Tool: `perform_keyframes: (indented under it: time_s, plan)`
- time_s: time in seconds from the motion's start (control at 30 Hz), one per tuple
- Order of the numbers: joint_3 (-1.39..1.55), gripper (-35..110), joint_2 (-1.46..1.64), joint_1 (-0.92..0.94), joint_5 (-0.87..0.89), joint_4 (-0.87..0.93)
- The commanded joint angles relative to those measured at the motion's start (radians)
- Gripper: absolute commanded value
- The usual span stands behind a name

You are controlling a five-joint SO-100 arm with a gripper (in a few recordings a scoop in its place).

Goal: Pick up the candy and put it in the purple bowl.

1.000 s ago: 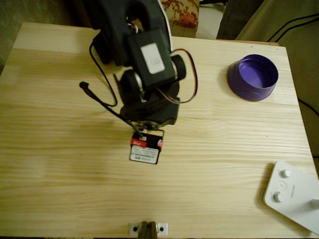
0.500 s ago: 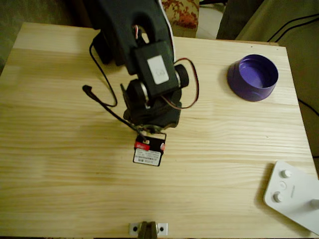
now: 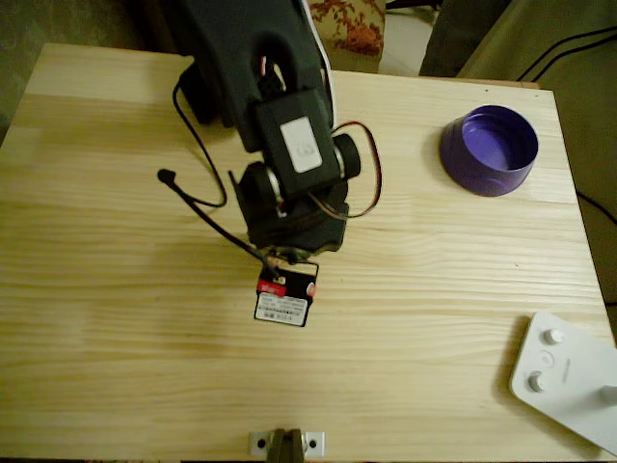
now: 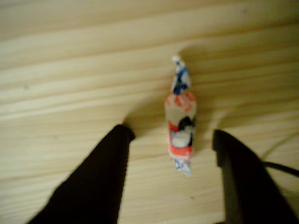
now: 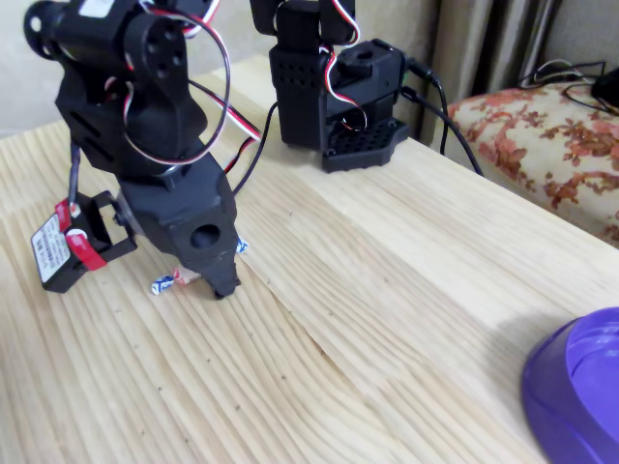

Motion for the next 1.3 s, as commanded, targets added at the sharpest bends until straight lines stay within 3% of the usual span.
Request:
perform_keyframes:
  time_s: [0.0,0.37,1.13,1.2,1.27]
  plan:
    - [-0.028,36,0.055,0.04,-0.017,-0.014]
    - [0.041,31,0.11,0.181,-0.133,-0.064]
    - [0.04,25,0.186,0.005,-0.06,0.026]
    - [0.041,13,0.183,0.012,-0.061,0.012]
    - [0.04,11,0.181,0.012,-0.06,0.012]
